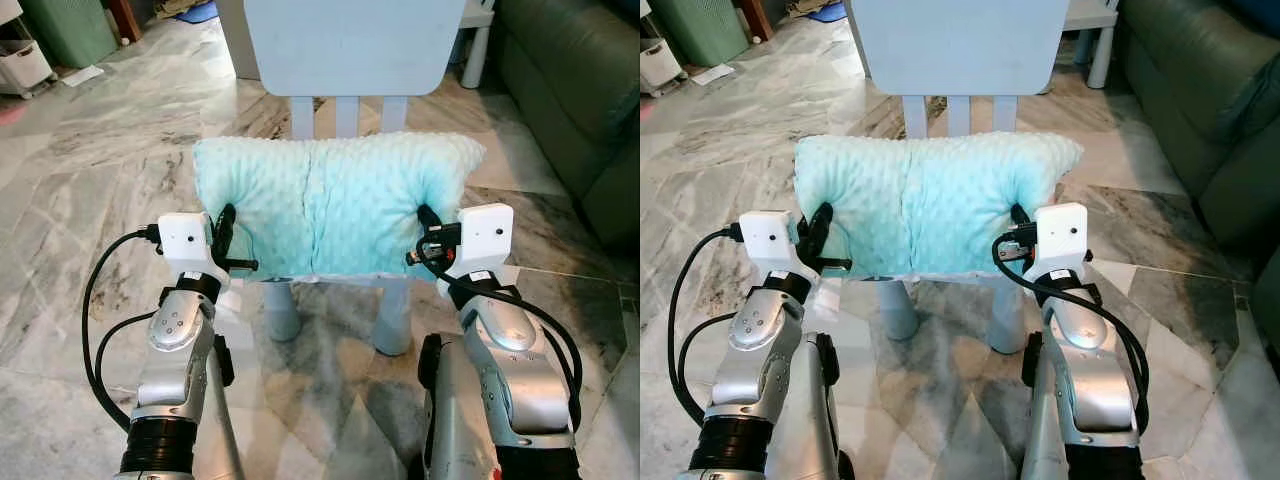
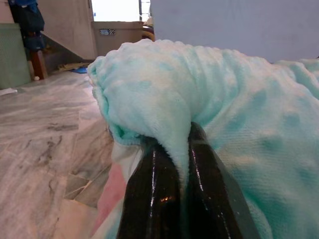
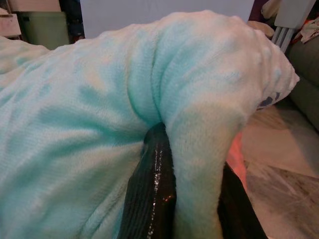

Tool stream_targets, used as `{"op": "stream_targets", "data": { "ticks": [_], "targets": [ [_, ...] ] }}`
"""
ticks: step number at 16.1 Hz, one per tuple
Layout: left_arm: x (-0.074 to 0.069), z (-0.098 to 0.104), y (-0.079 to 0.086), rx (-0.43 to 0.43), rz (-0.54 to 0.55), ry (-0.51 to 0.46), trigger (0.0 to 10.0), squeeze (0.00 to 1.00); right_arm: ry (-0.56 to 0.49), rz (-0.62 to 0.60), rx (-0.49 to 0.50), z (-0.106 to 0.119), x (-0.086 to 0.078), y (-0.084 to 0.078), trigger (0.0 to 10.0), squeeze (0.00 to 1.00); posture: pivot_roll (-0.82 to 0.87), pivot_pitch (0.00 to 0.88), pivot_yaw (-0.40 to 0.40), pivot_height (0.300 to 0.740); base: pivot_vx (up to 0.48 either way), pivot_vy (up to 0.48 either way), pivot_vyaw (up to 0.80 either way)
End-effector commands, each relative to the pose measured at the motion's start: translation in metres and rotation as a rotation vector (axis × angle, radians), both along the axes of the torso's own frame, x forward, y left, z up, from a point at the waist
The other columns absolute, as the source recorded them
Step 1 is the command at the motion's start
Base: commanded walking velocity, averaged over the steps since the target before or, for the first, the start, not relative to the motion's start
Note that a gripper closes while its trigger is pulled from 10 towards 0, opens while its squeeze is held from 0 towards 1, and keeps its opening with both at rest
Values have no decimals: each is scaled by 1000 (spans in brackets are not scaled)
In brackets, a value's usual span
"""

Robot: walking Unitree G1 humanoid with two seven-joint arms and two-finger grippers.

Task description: Move the pillow to the sofa

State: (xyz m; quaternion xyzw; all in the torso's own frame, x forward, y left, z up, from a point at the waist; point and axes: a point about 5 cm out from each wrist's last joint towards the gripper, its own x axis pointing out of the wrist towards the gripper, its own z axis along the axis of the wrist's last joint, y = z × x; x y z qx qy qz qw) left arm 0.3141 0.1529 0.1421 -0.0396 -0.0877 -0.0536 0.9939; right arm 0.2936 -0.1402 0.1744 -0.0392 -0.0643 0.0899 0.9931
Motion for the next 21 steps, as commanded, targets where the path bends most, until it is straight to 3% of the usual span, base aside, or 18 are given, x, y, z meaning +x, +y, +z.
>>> {"op": "stream_targets", "data": {
  "ticks": [1,14,21],
  "targets": [
    [1,5,1,5,2,-13,10000,0,-43,1,12,12,1,0,10000,0,-113,0,69,420,0,0,0],
    [2,0,-4,28,-14,0,10000,0,-38,8,18,12,2,2,10000,0,-119,0,73,542,0,0,0],
    [4,-10,-7,54,10,63,10000,0,-43,3,20,14,2,2,10000,0,-125,0,75,610,0,0,0]
  ]
}}
